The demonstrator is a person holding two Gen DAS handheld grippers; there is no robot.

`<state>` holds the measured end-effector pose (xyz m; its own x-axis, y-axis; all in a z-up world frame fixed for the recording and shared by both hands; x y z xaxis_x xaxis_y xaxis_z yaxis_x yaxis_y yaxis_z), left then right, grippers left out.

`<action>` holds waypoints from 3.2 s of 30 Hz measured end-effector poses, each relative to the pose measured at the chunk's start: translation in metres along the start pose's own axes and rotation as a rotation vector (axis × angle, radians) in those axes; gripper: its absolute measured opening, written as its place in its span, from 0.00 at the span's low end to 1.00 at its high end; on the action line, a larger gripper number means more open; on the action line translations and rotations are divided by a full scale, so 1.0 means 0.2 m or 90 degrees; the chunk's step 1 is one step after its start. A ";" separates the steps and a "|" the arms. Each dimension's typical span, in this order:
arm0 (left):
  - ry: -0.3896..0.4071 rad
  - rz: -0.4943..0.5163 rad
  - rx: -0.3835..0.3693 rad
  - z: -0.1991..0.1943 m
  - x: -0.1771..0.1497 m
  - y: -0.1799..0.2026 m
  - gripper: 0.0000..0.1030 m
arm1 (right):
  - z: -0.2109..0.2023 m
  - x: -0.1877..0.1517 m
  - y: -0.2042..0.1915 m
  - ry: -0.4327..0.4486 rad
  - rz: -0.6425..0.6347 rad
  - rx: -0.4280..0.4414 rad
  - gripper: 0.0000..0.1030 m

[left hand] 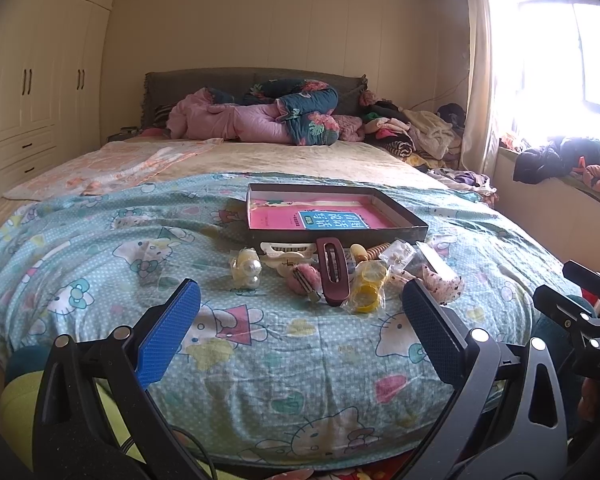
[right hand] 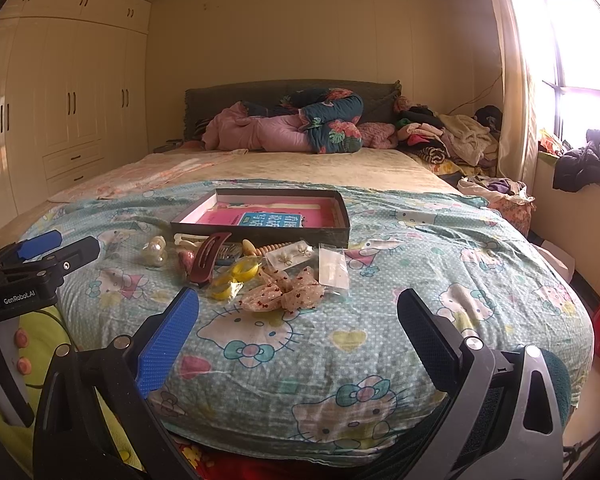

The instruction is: Organize jewelry

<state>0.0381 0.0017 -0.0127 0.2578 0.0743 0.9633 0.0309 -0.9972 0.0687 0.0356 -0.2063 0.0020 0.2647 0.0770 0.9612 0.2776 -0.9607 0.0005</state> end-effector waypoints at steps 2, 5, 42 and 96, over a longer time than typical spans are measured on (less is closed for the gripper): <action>0.000 0.000 0.001 0.00 0.00 0.00 0.90 | 0.00 0.00 0.00 0.001 0.000 0.000 0.94; 0.000 0.000 0.000 0.00 0.00 0.00 0.90 | 0.00 0.00 0.00 0.001 0.000 -0.001 0.94; -0.004 -0.007 0.002 0.01 0.00 0.00 0.90 | 0.00 0.00 -0.01 -0.003 -0.005 0.006 0.94; -0.216 -0.101 0.081 0.87 -0.18 -0.38 0.59 | 0.77 -0.28 -0.03 -0.247 0.031 0.071 0.16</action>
<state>0.1936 0.0769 -0.0979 0.5443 0.2482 0.8014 0.2097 -0.9652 0.1564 0.1603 -0.1631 -0.0942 0.6031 0.1469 0.7840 0.3482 -0.9328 -0.0931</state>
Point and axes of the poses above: each gripper's, at about its wrist camera, not at the fingertips, and z roughly the way its jaws point, y to its right, x to its top, the point moved 5 cm from there along z, roughly the way its jaws point, and after that the axes turned 9 degrees about y, right-handed, at the moved point
